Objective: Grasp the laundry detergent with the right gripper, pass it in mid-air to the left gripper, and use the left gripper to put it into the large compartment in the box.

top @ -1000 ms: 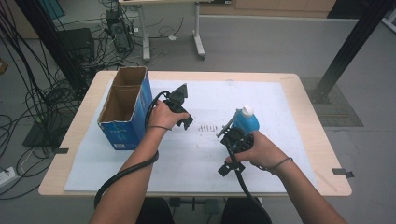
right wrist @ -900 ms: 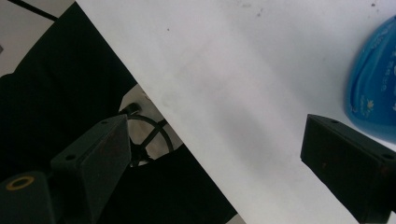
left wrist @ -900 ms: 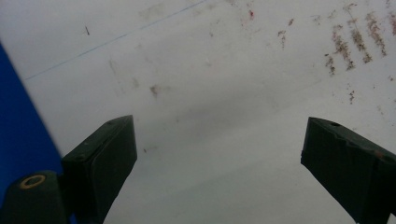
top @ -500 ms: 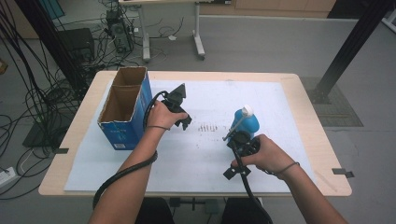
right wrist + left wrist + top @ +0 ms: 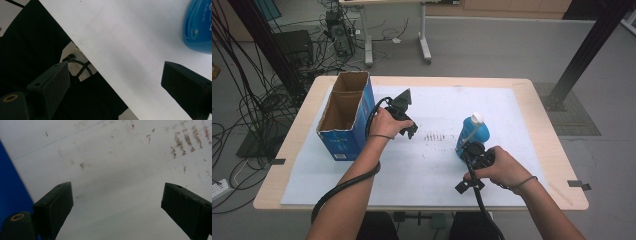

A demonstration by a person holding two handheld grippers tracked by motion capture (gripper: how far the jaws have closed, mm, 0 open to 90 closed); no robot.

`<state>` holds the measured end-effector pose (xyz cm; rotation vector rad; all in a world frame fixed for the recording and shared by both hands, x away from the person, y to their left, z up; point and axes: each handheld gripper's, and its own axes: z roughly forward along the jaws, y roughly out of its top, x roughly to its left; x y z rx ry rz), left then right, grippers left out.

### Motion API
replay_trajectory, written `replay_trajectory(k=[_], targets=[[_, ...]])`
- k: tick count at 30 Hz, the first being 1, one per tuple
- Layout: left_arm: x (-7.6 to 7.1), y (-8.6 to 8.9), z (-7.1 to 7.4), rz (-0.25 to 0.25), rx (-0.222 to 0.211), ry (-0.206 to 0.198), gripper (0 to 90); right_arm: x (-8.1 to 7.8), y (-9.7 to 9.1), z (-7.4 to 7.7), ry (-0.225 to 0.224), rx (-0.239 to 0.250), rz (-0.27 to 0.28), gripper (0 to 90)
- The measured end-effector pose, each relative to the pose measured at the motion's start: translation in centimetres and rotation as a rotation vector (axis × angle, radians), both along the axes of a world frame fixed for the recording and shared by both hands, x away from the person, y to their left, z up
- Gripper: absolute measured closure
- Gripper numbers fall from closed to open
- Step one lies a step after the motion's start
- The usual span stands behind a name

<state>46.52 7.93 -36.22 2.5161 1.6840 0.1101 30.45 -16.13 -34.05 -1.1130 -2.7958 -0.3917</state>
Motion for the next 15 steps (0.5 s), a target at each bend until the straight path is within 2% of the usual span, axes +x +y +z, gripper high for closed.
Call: replay_trajectory(k=[15], targets=[[-0.1, 0.3, -0.1, 0.007, -0.004, 0.003, 10.8, -0.3, -1.6, -0.2, -0.002, -0.006, -0.026, 8.1]])
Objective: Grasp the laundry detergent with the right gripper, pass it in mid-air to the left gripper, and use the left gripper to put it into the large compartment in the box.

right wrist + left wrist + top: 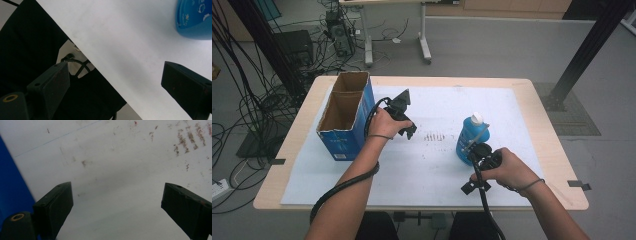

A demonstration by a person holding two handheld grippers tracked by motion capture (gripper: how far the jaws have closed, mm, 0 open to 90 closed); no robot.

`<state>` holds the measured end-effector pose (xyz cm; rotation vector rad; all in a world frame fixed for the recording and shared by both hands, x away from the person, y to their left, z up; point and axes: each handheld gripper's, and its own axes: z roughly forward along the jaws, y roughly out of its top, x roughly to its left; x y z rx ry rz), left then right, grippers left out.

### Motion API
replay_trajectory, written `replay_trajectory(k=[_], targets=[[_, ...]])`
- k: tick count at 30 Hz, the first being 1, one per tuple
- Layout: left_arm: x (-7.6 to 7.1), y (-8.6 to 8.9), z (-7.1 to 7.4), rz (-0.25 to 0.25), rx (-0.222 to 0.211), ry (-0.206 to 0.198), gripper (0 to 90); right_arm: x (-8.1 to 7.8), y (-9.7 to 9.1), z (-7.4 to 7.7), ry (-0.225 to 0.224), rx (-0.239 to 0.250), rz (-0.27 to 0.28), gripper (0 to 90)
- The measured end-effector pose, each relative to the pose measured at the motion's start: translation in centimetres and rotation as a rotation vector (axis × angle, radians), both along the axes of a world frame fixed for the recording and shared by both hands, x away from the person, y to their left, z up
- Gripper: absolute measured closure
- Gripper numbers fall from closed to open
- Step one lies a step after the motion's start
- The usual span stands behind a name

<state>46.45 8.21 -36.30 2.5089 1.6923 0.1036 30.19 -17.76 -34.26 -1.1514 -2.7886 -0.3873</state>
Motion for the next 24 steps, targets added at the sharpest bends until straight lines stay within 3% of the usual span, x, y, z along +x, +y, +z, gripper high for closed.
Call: replay_trajectory(k=[24], targets=[[-0.3, 0.3, 0.1, 0.0, -0.021, 0.014, 10.8, 0.0, -2.7, -0.7, 0.009, -0.009, -0.054, 7.8]])
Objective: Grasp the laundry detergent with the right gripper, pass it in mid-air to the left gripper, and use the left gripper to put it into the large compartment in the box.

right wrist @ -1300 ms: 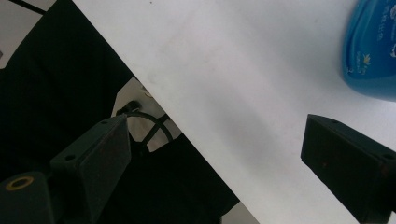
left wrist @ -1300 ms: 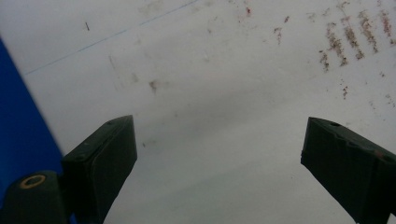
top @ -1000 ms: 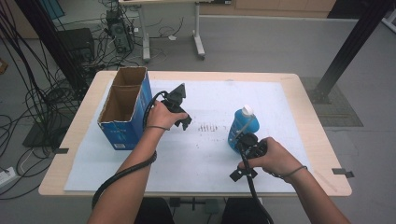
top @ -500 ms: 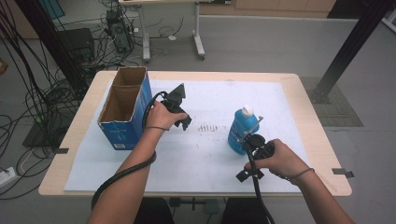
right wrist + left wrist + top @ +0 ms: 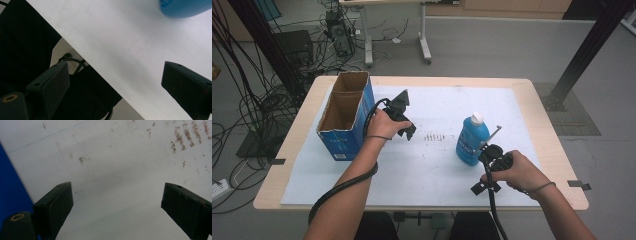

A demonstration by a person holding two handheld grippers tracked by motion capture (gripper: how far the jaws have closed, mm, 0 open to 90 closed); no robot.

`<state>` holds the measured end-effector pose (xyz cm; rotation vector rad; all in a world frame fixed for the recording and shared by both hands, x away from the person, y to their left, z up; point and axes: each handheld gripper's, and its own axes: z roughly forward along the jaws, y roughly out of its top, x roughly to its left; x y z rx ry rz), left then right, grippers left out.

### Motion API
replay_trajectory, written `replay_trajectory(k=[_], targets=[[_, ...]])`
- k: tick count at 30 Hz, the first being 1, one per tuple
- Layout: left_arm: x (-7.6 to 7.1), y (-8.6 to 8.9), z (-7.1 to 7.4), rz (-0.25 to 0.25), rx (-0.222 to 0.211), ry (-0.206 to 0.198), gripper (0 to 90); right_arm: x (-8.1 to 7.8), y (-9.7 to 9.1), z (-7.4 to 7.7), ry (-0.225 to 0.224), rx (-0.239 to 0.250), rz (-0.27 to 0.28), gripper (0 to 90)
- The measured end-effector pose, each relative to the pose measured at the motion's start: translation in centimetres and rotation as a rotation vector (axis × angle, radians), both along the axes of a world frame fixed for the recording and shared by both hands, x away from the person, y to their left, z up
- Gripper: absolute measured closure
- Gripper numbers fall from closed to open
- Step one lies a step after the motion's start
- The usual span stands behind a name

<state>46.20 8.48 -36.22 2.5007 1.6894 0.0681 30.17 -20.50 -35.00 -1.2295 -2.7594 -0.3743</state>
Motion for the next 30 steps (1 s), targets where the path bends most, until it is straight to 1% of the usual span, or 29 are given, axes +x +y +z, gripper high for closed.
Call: replay_trajectory(k=[2, 3, 6, 7, 14, 18, 20, 22, 24, 25, 27, 30], targets=[[0.0, 0.0, 0.1, -0.003, -0.004, 0.004, 10.7, 0.0, -0.2, -0.1, 0.001, -0.002, -0.006, 7.8], [-0.1, -0.1, 0.1, -0.002, -0.014, 0.006, 10.6, 0.1, -0.5, -0.1, -0.002, -0.002, -0.008, 7.8], [-0.2, -0.1, 0.3, -0.009, -0.009, 0.004, 10.5, 0.1, -0.7, -0.2, -0.003, 0.006, -0.016, 7.8], [-0.2, -0.2, 0.3, -0.004, -0.012, 0.001, 10.5, 0.1, -0.8, -0.2, -0.004, 0.006, -0.019, 7.8], [-0.7, -0.2, 0.7, -0.015, -0.012, -0.008, 10.5, 0.3, -1.5, -0.7, -0.004, 0.004, -0.035, 7.8], [-1.0, -0.2, 0.6, -0.021, -0.009, -0.001, 10.3, 0.4, -1.9, -0.9, -0.004, 0.001, -0.041, 7.8], [-1.1, -0.2, 0.6, -0.015, -0.017, -0.001, 10.1, 0.4, -2.0, -1.0, -0.005, 0.002, -0.044, 7.8], [-1.3, -0.1, 0.6, -0.004, -0.03, 0.008, 8.8, 0.5, -2.1, -1.0, -0.008, 0.001, -0.045, 7.8], [-1.5, -0.1, 0.6, -0.001, -0.03, 0.014, 7.7, 0.6, -2.4, -1.1, -0.008, 0.0, -0.046, 7.8], [-1.6, -0.1, 0.7, -0.007, -0.028, 0.013, 7.7, 0.6, -2.4, -1.1, -0.008, 0.0, -0.046, 7.8], [-1.9, -0.1, 0.6, -0.001, -0.033, 0.01, 7.8, 0.6, -2.6, -1.1, -0.008, 0.0, -0.052, 7.8], [-2.1, 0.0, 0.7, -0.003, -0.025, 0.015, 7.8, 0.6, -2.8, -1.1, -0.009, 0.003, -0.056, 7.8]])
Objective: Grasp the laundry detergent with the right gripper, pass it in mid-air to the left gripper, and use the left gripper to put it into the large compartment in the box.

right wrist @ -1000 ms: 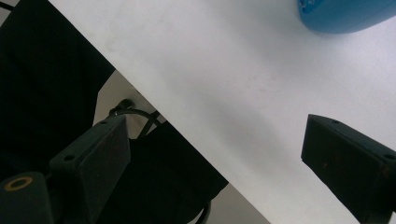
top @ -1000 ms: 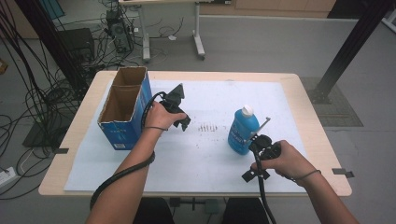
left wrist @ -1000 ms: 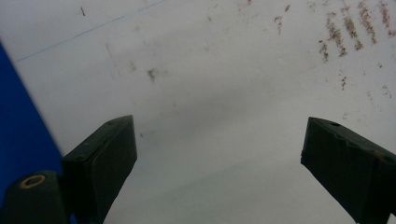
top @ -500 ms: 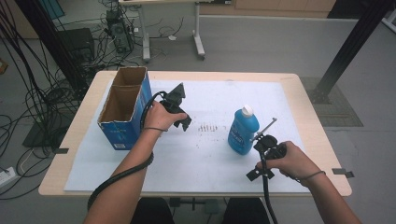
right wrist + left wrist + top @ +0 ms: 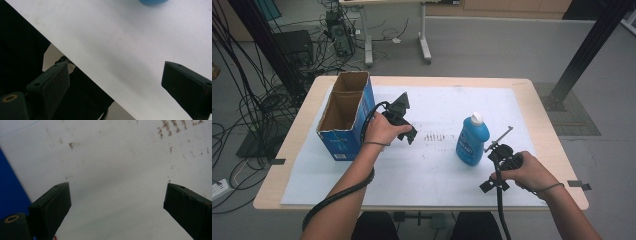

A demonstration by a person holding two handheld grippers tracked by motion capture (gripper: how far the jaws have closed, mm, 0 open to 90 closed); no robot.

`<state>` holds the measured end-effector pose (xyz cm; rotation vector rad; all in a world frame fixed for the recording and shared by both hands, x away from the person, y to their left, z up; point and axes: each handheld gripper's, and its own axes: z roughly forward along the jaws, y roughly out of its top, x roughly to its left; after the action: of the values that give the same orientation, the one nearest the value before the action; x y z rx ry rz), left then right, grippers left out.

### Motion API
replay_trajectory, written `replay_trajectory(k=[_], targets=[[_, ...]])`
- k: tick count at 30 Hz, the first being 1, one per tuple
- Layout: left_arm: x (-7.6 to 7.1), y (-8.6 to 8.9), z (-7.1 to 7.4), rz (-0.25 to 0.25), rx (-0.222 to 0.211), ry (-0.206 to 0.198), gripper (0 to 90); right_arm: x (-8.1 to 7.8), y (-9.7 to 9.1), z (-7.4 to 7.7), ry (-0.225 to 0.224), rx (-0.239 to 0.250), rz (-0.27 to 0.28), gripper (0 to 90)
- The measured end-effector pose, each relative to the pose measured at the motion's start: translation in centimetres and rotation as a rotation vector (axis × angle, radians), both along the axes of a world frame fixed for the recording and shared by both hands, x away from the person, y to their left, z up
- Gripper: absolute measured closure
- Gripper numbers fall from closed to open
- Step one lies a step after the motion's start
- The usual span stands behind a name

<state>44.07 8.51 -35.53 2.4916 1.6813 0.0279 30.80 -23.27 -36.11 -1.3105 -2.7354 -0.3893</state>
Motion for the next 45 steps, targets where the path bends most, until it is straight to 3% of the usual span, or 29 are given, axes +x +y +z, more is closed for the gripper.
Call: replay_trajectory(k=[10, 18, 45], targets=[[-1.3, 0.1, -0.1, -0.01, -0.024, 0.003, 7.6, 0.1, -0.4, -0.4, -0.001, -0.002, -0.007, 8.0], [-2.3, 0.2, 0.1, -0.01, -0.014, -0.006, 7.4, 0.2, -0.8, -0.6, -0.005, -0.004, -0.025, 8.0], [-4.7, -0.1, -0.1, -0.055, -0.007, 0.003, 7.3, 0.1, -1.3, -2.1, -0.077, 0.036, -0.032, 8.3]])
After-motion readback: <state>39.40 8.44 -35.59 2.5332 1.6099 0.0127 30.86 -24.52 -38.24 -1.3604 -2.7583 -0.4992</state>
